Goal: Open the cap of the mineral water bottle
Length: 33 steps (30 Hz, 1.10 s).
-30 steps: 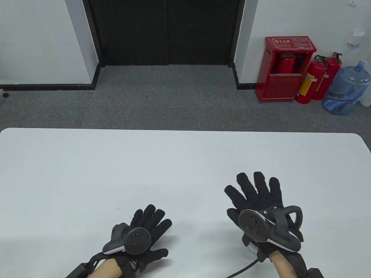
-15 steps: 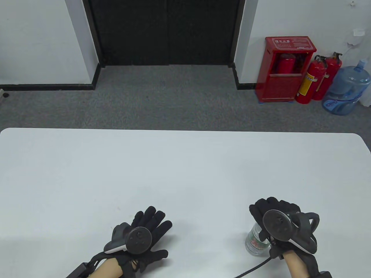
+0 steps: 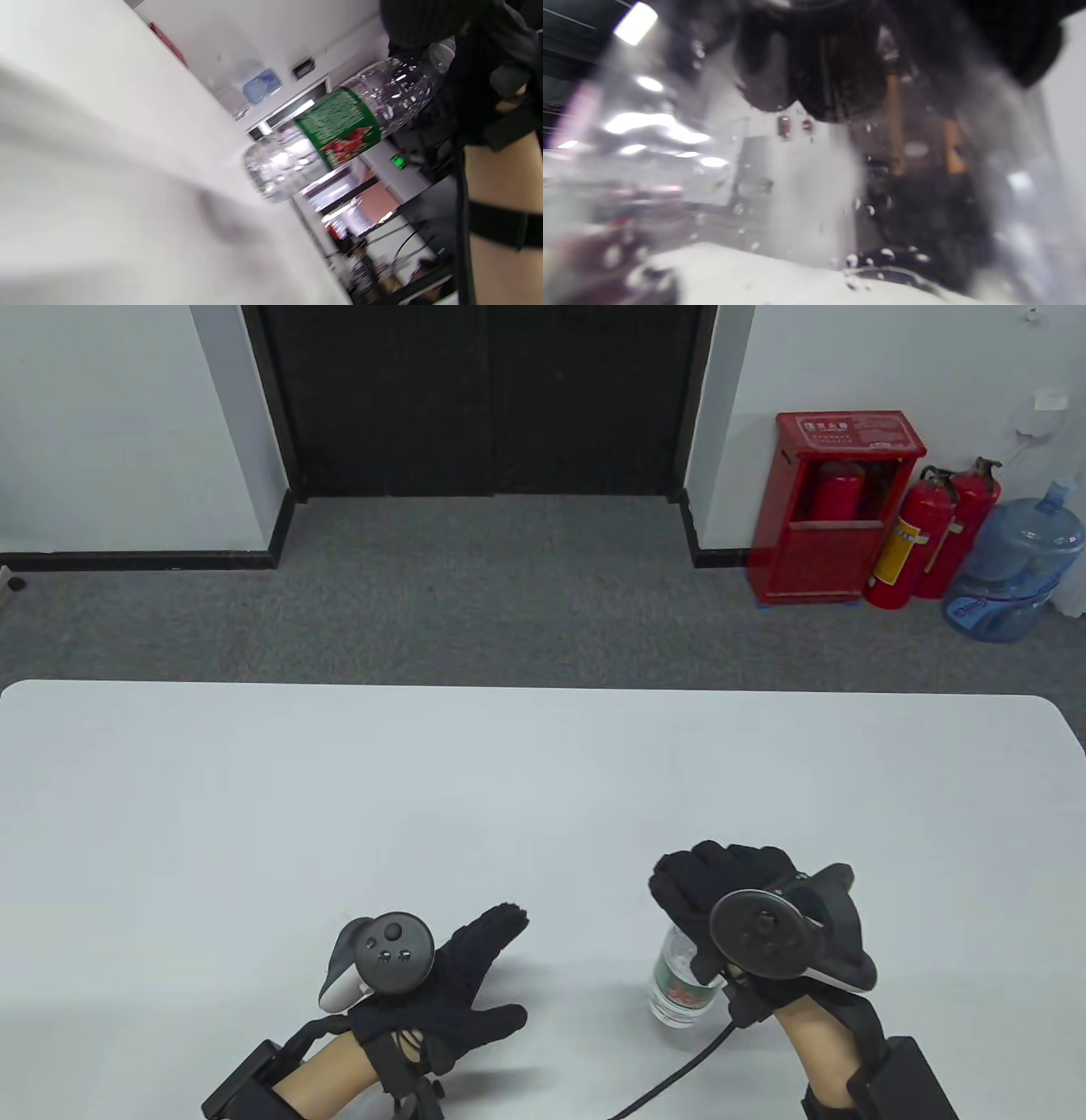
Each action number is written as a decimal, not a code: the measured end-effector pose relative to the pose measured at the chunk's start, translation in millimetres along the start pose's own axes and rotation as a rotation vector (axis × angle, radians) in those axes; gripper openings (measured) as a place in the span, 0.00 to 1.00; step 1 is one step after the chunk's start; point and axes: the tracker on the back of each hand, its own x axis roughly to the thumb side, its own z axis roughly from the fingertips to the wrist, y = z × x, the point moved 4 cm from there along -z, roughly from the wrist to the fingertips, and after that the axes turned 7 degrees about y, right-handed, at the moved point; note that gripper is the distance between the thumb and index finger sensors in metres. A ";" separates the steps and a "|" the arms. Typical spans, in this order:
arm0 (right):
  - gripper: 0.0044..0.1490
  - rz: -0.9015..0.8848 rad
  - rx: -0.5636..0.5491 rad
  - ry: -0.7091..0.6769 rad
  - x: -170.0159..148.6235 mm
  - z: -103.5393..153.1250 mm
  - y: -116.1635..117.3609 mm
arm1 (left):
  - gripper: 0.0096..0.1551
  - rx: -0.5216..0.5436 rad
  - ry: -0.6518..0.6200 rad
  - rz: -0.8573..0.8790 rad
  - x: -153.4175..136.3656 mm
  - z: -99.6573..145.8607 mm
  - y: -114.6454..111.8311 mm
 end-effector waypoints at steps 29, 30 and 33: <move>0.27 -0.194 -0.039 -0.269 105.6 -1.9 39.2 | 0.60 0.295 -0.262 0.013 21.4 28.9 7.2; 0.27 -0.236 0.018 -0.303 106.0 -2.6 42.1 | 0.60 0.283 -0.269 0.020 21.1 29.0 6.2; 0.35 -0.401 0.180 -0.330 101.8 -2.4 51.0 | 0.60 0.228 -0.272 0.040 20.0 26.8 1.7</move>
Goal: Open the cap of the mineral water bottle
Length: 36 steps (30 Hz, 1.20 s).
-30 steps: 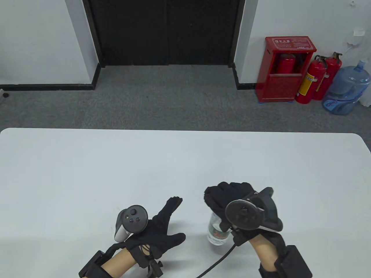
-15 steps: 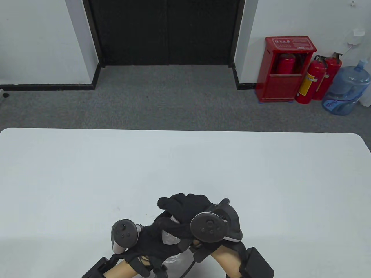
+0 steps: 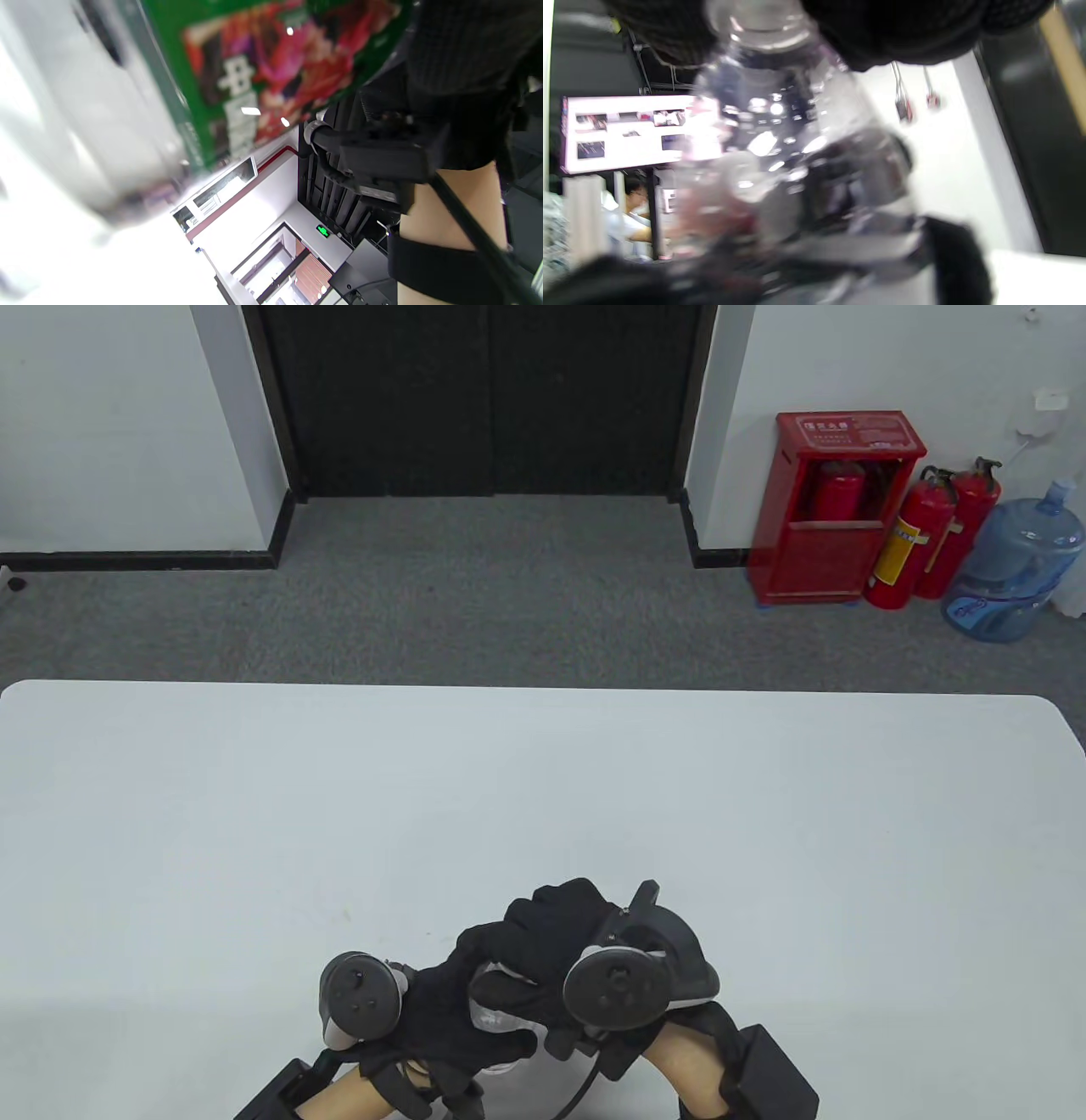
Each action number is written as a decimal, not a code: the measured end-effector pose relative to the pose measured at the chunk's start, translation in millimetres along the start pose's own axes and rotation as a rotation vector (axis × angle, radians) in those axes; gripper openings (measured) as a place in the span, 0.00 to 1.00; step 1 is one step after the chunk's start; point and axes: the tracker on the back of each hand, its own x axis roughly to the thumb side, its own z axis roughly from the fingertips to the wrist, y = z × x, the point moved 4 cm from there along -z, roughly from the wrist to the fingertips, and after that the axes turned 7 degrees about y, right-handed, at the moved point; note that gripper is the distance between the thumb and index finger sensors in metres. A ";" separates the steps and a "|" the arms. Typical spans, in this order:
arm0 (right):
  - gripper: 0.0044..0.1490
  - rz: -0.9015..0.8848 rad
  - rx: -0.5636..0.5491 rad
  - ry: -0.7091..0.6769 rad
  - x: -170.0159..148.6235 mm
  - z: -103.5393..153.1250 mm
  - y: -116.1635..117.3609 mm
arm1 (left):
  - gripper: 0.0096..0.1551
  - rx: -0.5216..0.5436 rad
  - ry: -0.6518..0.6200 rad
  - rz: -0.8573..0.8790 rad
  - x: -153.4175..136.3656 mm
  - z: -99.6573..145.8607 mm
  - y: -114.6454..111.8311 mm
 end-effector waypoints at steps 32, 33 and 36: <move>0.37 0.060 -0.133 0.028 -13.2 1.8 -0.5 | 0.60 0.032 -0.018 -0.020 -9.2 5.1 1.7; 0.36 0.061 -0.153 -0.008 -9.8 1.5 -2.6 | 0.60 0.030 -0.026 -0.036 -8.8 5.5 0.1; 0.36 0.056 -0.088 -0.045 -5.2 3.4 1.1 | 0.60 0.026 -0.035 -0.046 -7.6 5.7 -2.0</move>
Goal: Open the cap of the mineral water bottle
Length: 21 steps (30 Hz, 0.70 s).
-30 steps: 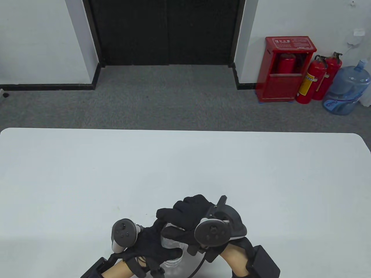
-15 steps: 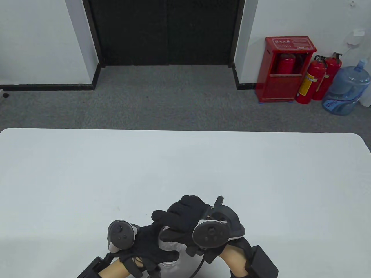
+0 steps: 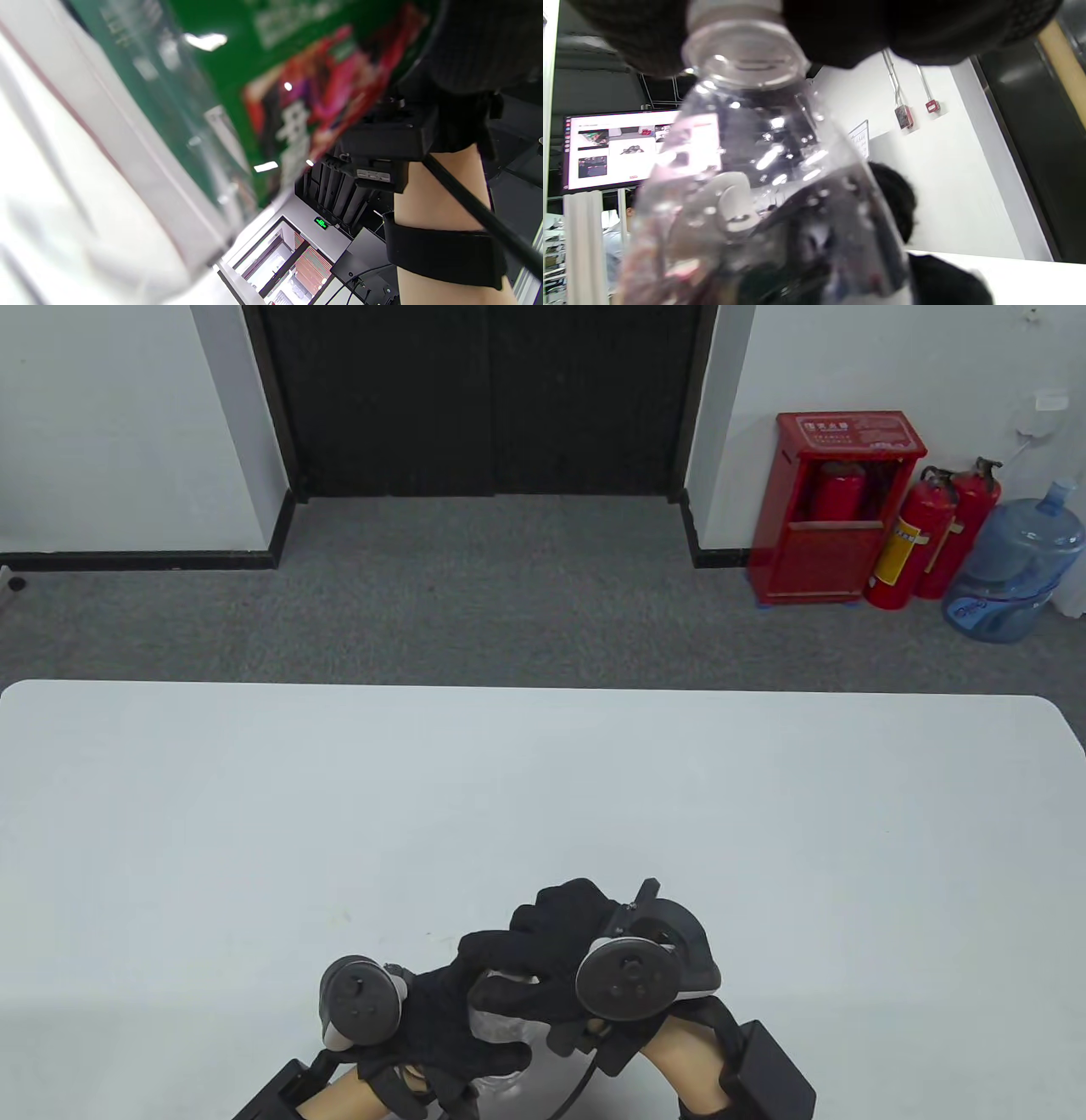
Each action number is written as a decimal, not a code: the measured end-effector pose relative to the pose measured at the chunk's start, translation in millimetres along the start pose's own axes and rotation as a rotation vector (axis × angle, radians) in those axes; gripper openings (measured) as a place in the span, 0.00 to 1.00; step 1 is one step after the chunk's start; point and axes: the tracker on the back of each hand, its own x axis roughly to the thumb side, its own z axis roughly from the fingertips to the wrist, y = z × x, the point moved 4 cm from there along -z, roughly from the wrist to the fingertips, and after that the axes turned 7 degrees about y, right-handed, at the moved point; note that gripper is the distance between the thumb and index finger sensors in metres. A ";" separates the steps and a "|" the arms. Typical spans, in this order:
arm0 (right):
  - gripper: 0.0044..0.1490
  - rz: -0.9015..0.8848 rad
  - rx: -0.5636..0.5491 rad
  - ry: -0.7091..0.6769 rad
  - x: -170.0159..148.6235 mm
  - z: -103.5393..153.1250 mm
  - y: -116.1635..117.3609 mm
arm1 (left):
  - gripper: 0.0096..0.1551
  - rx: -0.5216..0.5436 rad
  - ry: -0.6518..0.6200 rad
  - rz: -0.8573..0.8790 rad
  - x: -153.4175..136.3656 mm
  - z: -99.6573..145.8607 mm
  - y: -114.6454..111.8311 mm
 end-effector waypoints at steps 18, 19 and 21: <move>0.47 0.061 -0.067 0.061 -1.4 1.9 1.3 | 0.60 0.082 0.046 -0.014 -6.5 1.6 10.5; 0.46 0.045 -0.047 0.064 -3.0 1.5 2.5 | 0.60 0.083 0.046 -0.011 -6.2 1.3 11.0; 0.46 0.005 -0.009 0.088 -7.6 1.1 7.6 | 0.60 0.088 0.034 -0.024 -3.9 0.7 11.8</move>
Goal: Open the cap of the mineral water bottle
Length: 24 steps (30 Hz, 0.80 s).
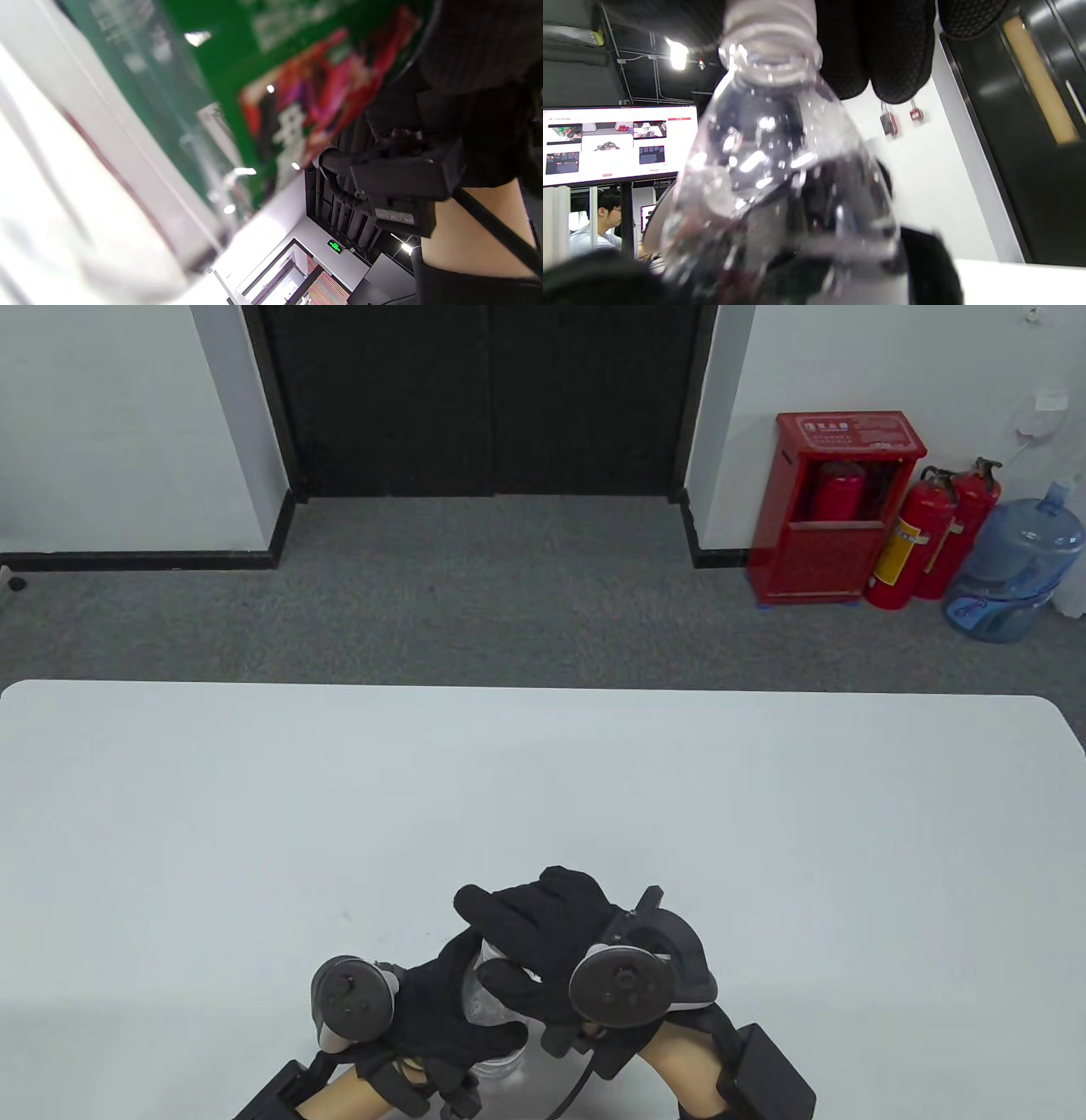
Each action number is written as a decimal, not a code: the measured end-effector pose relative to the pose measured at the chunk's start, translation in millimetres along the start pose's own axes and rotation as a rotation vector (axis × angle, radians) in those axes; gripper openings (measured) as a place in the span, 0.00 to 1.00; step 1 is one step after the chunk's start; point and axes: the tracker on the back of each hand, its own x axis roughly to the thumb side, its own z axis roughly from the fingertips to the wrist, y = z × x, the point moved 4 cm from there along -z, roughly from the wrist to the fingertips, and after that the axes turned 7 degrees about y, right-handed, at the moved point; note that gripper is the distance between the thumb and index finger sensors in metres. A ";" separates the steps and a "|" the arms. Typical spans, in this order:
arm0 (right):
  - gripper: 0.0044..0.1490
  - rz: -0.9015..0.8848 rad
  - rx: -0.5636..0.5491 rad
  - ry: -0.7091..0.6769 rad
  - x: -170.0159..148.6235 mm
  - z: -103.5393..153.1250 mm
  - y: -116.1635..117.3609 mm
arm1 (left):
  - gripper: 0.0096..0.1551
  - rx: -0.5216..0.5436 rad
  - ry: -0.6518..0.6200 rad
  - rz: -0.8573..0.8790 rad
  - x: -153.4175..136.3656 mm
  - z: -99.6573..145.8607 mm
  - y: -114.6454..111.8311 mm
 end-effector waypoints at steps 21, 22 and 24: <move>0.40 0.101 0.053 0.116 -3.4 -3.1 5.4 | 0.60 -0.022 0.053 0.002 -12.8 2.3 -7.0; 0.40 0.106 0.029 0.093 -2.0 -1.9 3.9 | 0.60 -0.020 0.067 0.022 -14.9 2.5 -6.9; 0.41 0.112 -0.001 0.049 0.9 -1.5 -0.9 | 0.60 -0.019 0.074 0.056 -15.2 2.6 -6.8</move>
